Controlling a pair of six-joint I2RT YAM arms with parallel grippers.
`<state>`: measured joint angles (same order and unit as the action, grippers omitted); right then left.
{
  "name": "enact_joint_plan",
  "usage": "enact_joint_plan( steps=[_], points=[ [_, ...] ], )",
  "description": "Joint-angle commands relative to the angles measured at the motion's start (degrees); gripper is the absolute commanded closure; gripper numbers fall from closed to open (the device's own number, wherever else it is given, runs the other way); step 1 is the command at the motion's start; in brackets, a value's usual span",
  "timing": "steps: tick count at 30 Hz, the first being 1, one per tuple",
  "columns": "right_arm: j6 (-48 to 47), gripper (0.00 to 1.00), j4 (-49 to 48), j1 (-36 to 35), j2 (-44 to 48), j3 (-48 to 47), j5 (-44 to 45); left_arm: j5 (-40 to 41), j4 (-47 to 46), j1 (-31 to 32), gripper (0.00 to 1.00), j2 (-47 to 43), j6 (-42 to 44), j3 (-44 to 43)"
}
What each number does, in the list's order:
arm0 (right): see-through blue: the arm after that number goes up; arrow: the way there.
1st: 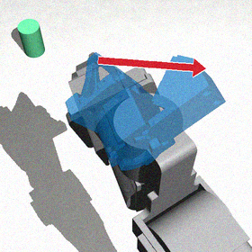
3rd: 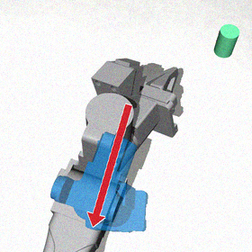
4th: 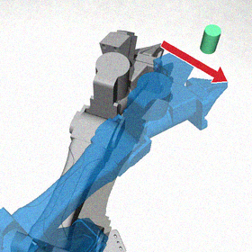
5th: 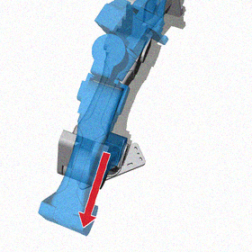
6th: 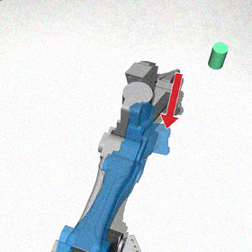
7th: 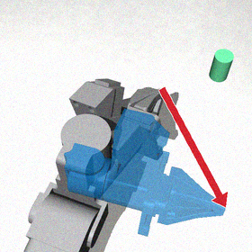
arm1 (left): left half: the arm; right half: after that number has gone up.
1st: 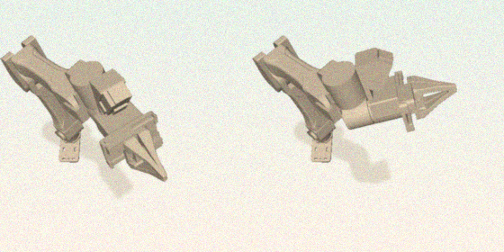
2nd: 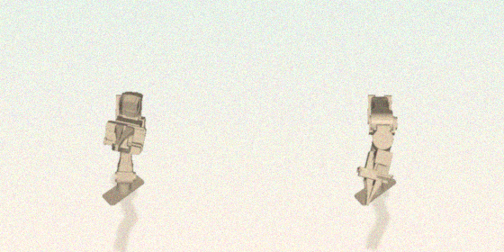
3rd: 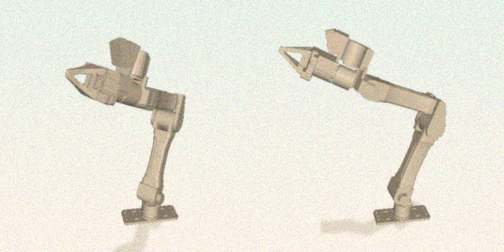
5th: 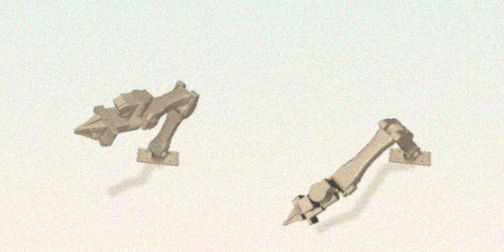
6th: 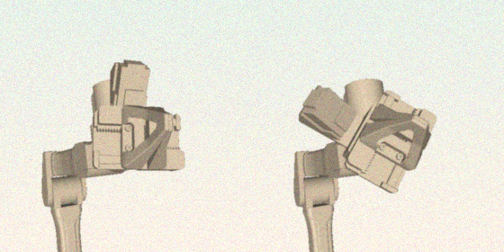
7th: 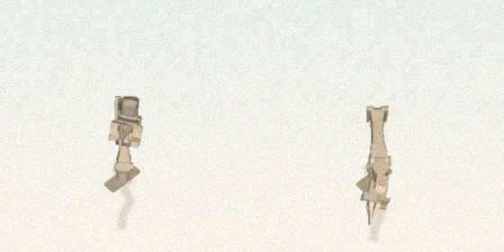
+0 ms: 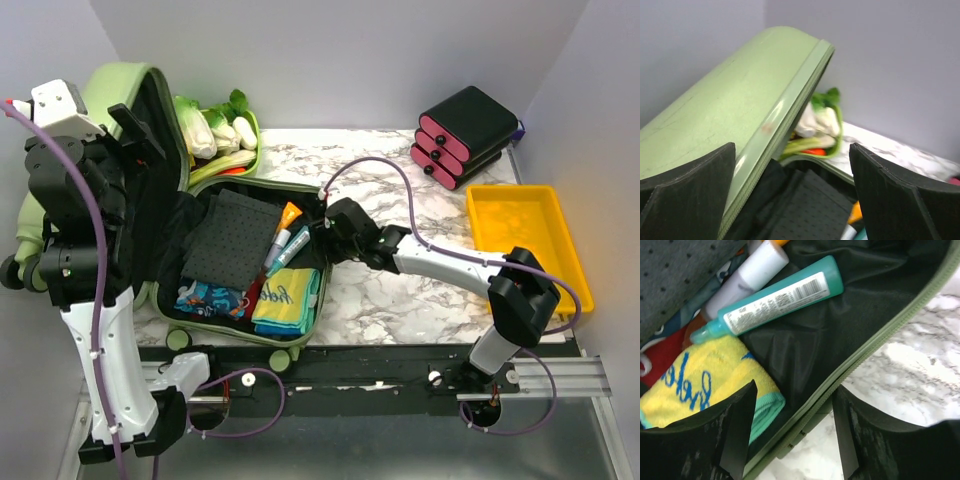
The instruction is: Open, take out, and arrange the luggage
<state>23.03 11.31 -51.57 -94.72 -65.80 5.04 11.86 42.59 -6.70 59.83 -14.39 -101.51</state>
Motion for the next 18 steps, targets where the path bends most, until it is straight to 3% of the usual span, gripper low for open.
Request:
enact_joint_plan(
  steps=[1,7,18],
  points=[
    [-0.8,0.27,-0.3,-5.3,0.4,-5.5,-13.6,-7.9,7.1,0.6,0.01,1.2,-6.9,-5.8],
    [-1.6,0.24,0.4,-5.2,2.3,-4.3,-13.4,13.5,15.1,0.6,0.01,8.5,-4.7,-9.2],
    [-3.1,0.23,1.7,-5.2,3.7,-1.8,-11.6,23.5,6.3,0.4,0.01,16.1,1.1,-2.6]
  ],
)
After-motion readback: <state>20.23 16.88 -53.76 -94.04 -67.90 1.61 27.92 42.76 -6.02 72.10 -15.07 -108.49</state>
